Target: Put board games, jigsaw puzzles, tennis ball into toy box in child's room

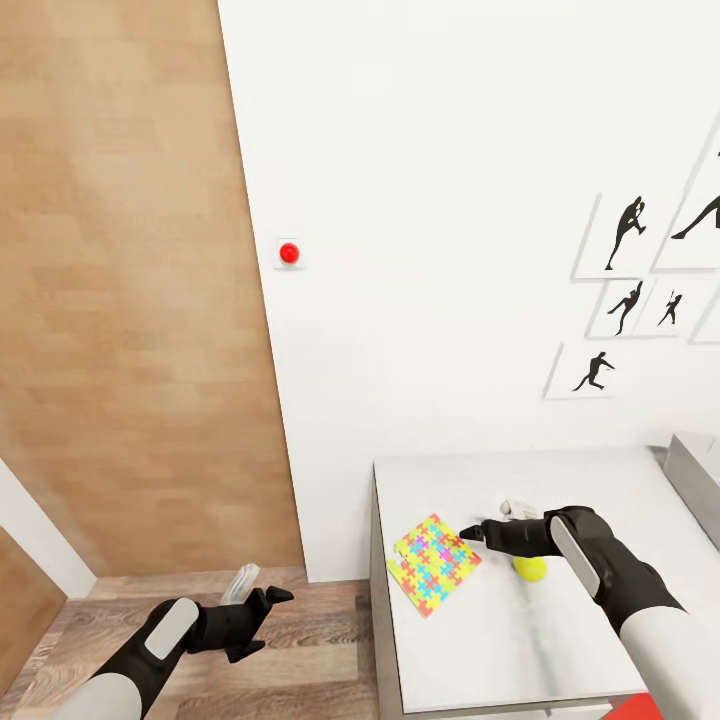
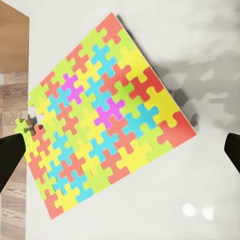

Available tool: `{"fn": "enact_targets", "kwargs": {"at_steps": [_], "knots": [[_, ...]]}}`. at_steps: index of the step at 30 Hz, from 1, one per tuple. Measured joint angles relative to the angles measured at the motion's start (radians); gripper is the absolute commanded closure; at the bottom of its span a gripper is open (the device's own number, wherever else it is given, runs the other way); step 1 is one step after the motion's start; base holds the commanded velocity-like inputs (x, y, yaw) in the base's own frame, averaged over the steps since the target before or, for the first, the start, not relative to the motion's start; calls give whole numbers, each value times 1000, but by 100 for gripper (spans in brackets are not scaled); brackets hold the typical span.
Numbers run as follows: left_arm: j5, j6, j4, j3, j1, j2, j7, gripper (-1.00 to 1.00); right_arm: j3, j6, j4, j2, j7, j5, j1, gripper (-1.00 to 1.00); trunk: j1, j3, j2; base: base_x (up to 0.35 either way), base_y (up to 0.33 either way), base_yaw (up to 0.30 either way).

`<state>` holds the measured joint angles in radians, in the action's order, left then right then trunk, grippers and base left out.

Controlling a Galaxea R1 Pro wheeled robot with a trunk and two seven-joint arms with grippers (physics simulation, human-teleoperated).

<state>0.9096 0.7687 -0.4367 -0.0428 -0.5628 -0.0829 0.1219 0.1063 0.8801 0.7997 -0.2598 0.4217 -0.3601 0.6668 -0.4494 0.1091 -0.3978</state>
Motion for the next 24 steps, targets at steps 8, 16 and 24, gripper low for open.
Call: {"fn": "enact_targets", "kwargs": {"at_steps": [8,16,24], "knots": [[0,0,0,1,0,0,0,-100,1,0,0,0,-2,1,0,-100,0,0,0,0,0,0],[0,0,0,1,0,0,0,-100,2,0,0,2,-13,1,1,-100,0,0,0,0,0,0],[0,0,0,1,0,0,0,-100,2,0,0,21,-94,-1,4,-100,0,0,0,0,0,0]]}}
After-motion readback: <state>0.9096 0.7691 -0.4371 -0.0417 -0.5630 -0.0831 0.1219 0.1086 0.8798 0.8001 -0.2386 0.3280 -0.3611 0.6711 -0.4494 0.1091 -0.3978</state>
